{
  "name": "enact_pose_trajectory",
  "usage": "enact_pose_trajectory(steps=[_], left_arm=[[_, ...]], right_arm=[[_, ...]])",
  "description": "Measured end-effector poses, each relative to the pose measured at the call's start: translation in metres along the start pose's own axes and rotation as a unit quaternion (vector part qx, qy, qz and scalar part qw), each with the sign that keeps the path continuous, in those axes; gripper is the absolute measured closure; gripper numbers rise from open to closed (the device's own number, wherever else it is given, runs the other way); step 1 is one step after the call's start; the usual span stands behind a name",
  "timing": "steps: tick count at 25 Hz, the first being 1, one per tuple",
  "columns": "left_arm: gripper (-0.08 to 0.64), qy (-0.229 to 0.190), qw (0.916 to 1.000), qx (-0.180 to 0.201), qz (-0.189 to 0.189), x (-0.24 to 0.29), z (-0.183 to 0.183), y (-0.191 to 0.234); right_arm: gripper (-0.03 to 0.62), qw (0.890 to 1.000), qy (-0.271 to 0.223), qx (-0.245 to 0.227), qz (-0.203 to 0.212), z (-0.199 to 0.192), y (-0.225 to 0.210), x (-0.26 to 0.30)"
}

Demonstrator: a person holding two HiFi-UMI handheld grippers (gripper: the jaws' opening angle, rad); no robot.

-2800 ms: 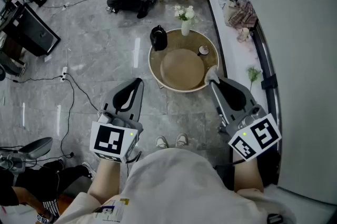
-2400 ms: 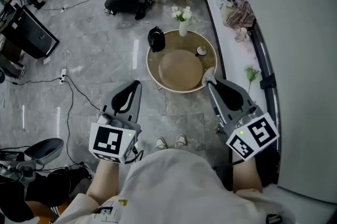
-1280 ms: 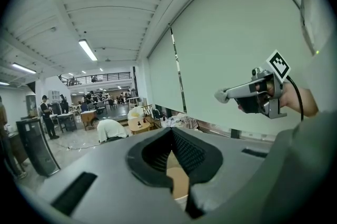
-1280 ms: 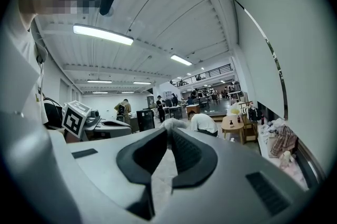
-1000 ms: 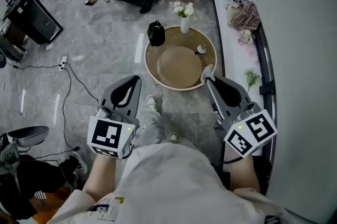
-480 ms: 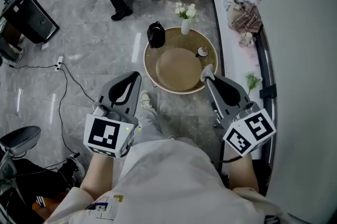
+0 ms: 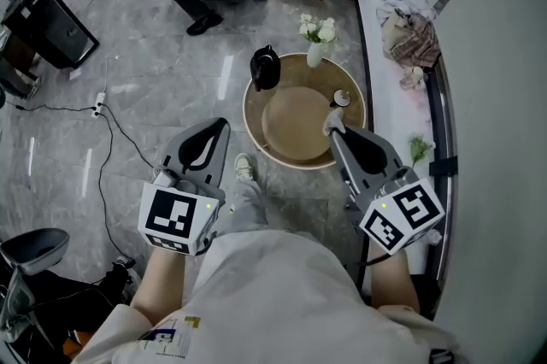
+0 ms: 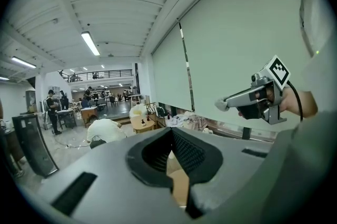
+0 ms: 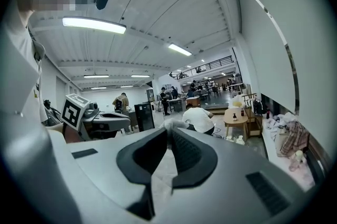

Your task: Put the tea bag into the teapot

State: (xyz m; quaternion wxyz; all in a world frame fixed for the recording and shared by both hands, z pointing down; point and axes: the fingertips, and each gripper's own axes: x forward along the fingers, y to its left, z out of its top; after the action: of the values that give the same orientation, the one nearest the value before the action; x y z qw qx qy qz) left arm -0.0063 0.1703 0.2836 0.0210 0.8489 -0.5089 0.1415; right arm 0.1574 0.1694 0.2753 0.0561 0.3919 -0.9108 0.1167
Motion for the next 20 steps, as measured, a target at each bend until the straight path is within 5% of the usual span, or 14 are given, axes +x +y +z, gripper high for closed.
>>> enact_pose_trajectory(steps=[20], left_arm=[[0.552, 0.002, 0.9985, 0.002, -0.054, 0.139, 0.033, 0.175]], right_arm=[[0.565, 0.999, 0.025, -0.009, -0.037, 0.070, -0.060, 0.208]])
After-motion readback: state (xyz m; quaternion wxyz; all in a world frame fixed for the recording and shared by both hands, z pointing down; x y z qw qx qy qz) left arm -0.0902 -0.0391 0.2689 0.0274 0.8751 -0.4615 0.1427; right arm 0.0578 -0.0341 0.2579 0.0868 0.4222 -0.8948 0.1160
